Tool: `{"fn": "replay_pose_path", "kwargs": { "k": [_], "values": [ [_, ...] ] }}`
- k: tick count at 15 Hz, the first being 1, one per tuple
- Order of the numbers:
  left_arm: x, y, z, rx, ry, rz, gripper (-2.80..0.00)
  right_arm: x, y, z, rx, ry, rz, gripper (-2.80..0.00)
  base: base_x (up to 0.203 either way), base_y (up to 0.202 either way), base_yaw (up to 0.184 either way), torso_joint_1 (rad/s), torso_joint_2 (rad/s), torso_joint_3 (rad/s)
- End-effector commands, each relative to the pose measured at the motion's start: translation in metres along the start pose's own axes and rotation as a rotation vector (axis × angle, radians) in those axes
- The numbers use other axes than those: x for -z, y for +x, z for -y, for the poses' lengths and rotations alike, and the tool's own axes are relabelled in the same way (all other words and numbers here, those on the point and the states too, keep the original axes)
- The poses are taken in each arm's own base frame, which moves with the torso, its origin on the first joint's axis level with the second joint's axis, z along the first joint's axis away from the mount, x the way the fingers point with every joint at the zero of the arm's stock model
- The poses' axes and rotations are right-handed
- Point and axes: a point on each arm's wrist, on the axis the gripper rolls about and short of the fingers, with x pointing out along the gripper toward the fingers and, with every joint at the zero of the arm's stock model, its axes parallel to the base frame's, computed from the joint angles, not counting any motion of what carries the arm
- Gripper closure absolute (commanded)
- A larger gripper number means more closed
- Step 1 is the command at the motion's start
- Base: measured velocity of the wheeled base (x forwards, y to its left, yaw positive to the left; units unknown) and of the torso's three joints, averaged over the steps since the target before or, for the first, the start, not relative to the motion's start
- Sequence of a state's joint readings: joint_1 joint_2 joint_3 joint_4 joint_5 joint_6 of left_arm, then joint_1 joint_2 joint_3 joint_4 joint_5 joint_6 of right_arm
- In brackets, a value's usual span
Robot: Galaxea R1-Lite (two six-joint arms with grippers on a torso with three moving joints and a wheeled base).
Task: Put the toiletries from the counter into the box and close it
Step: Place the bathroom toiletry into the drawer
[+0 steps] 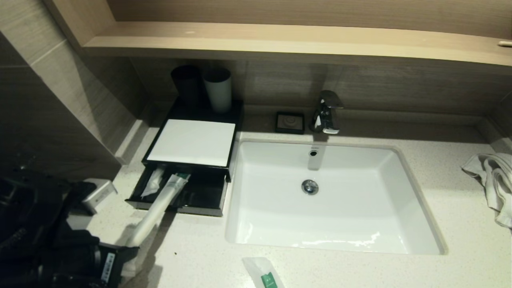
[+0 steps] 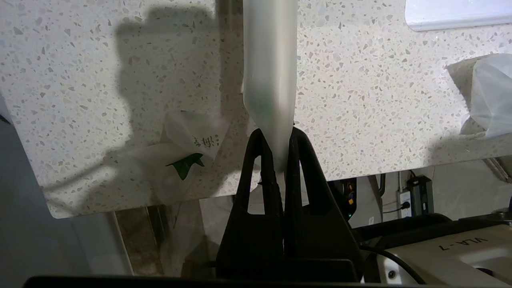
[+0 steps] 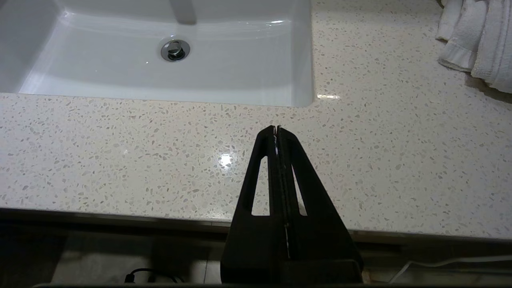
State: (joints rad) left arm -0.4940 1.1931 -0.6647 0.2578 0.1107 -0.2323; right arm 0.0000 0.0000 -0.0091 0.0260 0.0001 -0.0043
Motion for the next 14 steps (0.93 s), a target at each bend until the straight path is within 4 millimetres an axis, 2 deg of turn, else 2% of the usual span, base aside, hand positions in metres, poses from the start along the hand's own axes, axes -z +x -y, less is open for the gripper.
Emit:
{"fn": "replay_pose_path", "kwargs": {
  "k": [1,8,14],
  "values": [
    [-0.001,0.007,0.001,-0.01,-0.001,-0.022,0.0,0.0,0.0,0.0,0.0,0.0,0.0,0.0,0.0,0.0,0.0,0.0,0.0,0.0],
    [-0.02,0.019,0.007,-0.014,-0.027,-0.023,0.0,0.0,0.0,0.0,-0.001,0.0,0.0,0.0,0.0,0.0,0.0,0.0,0.0,0.0],
    [-0.033,0.038,0.012,-0.027,-0.037,-0.056,0.0,0.0,0.0,0.0,-0.001,0.0,0.0,0.0,0.0,0.0,0.0,0.0,0.0,0.0]
  ]
}}
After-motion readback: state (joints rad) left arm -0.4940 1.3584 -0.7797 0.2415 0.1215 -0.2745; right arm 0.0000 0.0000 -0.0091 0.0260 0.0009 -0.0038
